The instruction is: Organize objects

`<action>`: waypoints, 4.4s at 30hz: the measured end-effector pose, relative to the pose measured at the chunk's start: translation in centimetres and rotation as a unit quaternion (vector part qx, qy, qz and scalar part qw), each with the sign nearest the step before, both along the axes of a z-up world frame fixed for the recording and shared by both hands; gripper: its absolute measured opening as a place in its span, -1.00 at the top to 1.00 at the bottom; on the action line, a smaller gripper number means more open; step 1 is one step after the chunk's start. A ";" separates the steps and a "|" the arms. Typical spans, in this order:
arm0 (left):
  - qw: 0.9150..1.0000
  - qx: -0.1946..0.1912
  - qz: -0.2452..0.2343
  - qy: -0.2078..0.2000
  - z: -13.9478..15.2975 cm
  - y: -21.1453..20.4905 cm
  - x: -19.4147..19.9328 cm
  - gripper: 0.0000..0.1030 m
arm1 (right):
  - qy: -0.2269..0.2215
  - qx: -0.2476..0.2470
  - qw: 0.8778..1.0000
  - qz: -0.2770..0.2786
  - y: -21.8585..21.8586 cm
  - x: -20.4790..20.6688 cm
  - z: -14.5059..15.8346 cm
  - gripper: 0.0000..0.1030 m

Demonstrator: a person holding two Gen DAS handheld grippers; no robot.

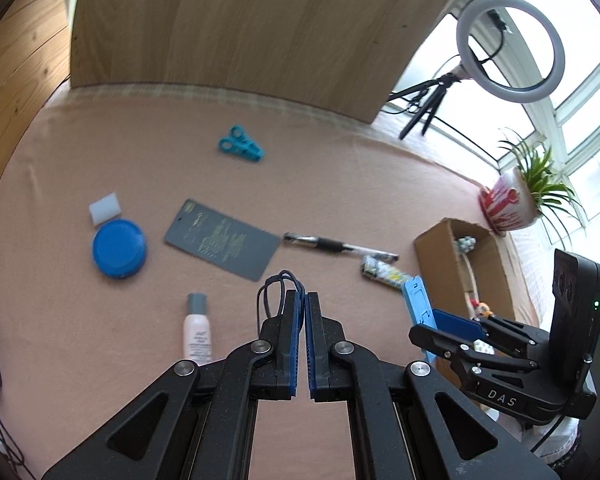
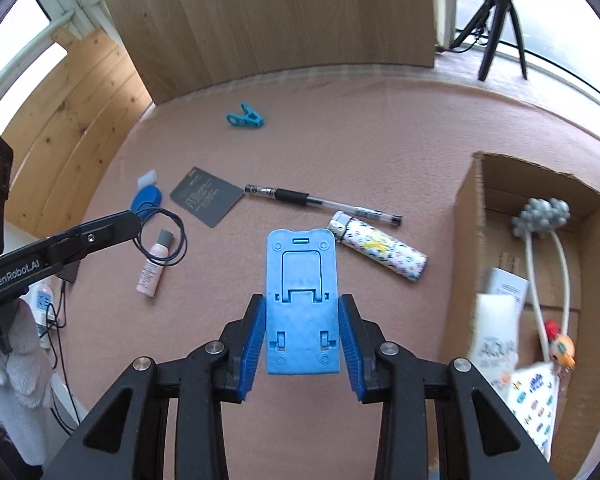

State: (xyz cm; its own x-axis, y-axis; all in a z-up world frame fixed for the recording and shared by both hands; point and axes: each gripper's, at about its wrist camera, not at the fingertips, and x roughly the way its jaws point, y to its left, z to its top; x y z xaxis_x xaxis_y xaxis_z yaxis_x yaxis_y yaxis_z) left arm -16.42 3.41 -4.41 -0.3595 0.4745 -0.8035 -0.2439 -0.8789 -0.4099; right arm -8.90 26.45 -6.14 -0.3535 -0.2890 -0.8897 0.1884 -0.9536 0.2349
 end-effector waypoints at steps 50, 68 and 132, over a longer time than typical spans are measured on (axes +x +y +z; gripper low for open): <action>0.980 -0.021 -0.196 0.020 2.3 29.2 0.3 0.20 | 0.029 0.012 0.986 -0.164 17.6 6.6 2.2 0.20; 0.996 -0.046 -0.076 0.017 1.9 14.8 -0.5 0.04 | 0.042 -0.032 0.987 -0.153 15.2 5.6 3.3 0.12; 0.992 -0.101 0.034 -0.064 -7.5 -2.2 0.8 0.41 | -0.123 0.052 0.991 -0.006 -2.1 -5.7 -6.3 0.30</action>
